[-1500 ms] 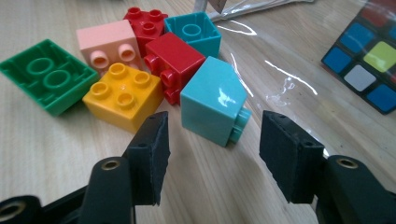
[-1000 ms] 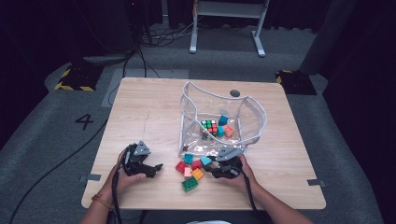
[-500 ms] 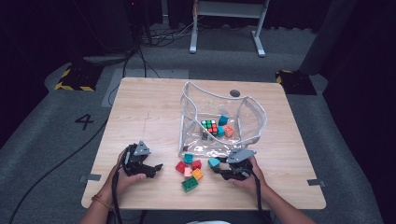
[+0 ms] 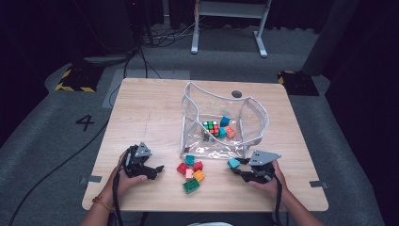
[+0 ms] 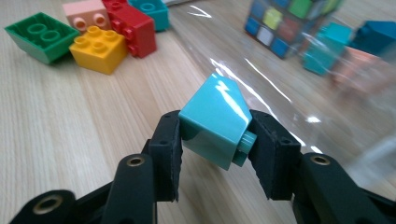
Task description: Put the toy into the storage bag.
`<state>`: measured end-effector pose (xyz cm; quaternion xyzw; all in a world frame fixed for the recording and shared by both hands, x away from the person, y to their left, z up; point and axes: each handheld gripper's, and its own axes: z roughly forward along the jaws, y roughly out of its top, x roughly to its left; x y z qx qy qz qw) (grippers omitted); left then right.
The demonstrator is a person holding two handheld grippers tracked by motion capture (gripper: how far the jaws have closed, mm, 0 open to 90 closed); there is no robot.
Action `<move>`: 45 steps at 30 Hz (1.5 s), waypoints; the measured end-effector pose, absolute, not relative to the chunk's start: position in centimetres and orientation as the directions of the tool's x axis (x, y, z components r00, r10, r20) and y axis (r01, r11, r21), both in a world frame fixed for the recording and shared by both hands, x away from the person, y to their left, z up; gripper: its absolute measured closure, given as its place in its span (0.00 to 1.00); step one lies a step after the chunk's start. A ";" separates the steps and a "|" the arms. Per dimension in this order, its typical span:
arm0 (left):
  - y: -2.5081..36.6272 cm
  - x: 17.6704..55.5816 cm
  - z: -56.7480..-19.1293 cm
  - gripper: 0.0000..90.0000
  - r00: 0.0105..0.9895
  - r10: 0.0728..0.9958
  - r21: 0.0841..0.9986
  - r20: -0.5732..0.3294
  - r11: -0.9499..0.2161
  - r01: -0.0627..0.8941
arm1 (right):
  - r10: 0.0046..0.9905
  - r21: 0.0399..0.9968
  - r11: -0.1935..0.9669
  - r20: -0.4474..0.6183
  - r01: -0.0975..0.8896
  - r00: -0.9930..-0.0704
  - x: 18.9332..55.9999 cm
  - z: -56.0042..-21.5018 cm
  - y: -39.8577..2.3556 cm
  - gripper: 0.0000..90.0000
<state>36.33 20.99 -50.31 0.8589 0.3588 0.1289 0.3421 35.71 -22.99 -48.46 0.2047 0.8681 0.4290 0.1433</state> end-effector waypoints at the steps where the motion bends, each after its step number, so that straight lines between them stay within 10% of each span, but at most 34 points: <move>1: 21.0 36.3 -50.3 0.14 0.709 0.705 0.680 -0.024 -0.508 0.528 | 0.484 0.805 0.543 -0.066 0.240 -0.873 35.7 -48.4 -23.4 0.62; 24: 21.0 36.4 -50.3 0.13 0.710 0.703 0.678 -0.022 -0.512 0.528 | 0.703 0.864 0.398 -0.071 0.308 -0.707 37.8 -45.5 -33.8 0.62; 45: 21.0 36.4 -50.3 0.13 0.711 0.703 0.678 -0.022 -0.512 0.528 | 0.776 0.914 0.337 -0.133 0.228 -0.617 45.5 -36.3 -34.4 0.63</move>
